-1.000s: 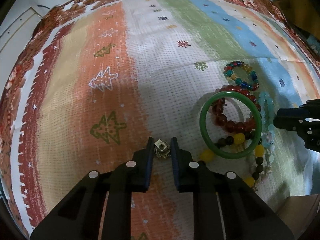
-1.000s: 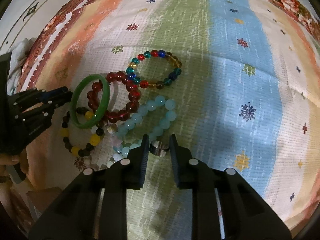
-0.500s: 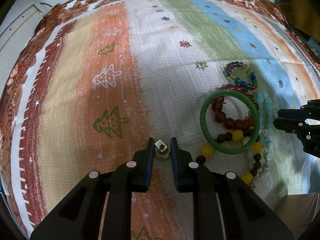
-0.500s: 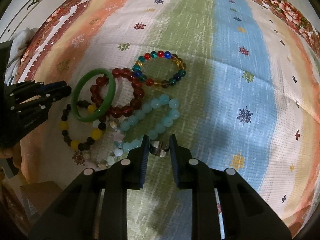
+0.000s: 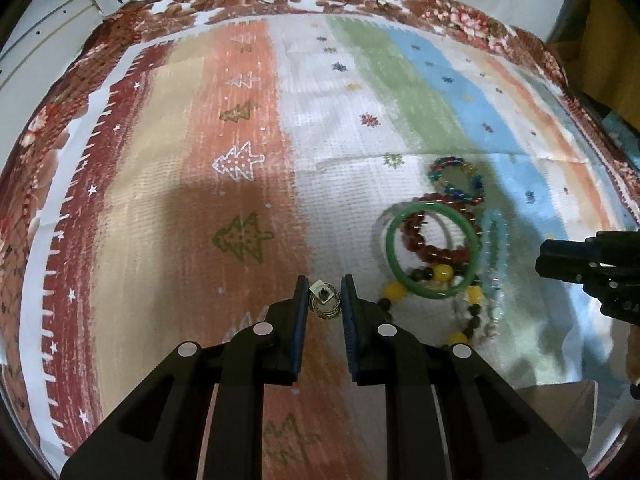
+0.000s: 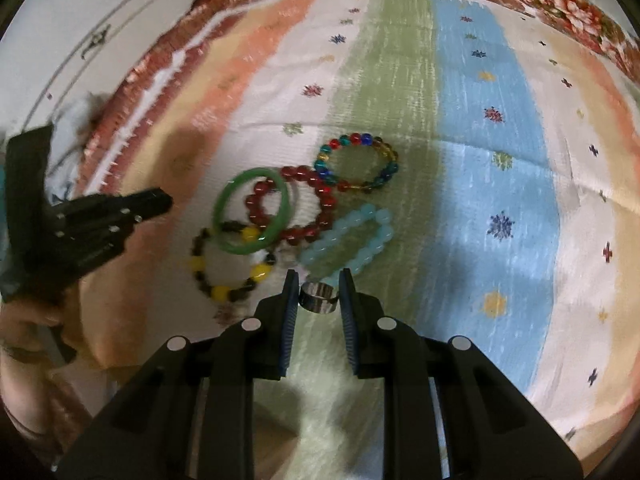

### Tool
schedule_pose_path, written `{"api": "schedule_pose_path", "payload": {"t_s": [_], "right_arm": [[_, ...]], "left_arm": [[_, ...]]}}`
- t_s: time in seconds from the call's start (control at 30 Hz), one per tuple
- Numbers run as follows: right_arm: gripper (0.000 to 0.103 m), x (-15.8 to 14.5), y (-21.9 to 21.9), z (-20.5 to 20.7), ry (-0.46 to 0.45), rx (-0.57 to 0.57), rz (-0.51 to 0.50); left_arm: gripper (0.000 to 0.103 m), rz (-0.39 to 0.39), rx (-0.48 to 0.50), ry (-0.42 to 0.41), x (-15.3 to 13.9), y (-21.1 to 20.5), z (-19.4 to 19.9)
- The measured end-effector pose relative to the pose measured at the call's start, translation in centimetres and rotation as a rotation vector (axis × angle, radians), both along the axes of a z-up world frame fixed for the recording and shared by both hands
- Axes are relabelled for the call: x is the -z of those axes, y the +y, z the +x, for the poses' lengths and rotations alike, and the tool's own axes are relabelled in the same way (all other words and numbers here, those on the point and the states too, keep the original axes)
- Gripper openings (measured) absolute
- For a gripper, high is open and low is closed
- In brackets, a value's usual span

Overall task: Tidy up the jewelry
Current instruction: 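Carry both held rings over the open metal tin box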

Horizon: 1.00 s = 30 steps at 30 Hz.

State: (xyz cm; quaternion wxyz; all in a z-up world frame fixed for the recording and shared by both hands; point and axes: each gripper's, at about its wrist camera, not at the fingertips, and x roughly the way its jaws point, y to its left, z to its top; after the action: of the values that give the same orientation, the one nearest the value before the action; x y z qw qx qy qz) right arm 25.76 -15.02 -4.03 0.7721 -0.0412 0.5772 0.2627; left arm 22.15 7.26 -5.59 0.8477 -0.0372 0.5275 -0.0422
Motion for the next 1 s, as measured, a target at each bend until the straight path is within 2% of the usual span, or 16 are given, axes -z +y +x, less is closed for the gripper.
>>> {"api": "schedule_pose_path", "payload": {"t_s": [0.27,0.47,0.6,0.7,1.0], "right_arm": [[0.022,-1.6,-1.1,-2.2,-0.053,0.027,-0.014],[0.022,-2.4,-1.2,-3.8,-0.089,0.031,-0.02],[0.022,-2.8,-1.0,-5.1,-0.131,0.024,-0.05],[0.022,-2.6,-1.1,-5.8,-0.106,0.017,-0.017],[0.022,-4.8,-1.0,-8.4,-0.175,-0.018,0.005]], "left_arm": [[0.016,-0.009,0.014,-0.055,-2.1,-1.3,-2.7],[0.016,-0.006,-0.018,-0.123,-3.7,-1.6,-4.8],[0.016,-0.001,0.013,-0.119,-3.7,-2.2,-5.8],[0.016,-0.009,0.023,-0.134,-4.1,-2.5,-6.5],[0.016,-0.035,0.038,-0.191,-5.2,-3.4,-9.1]]}}
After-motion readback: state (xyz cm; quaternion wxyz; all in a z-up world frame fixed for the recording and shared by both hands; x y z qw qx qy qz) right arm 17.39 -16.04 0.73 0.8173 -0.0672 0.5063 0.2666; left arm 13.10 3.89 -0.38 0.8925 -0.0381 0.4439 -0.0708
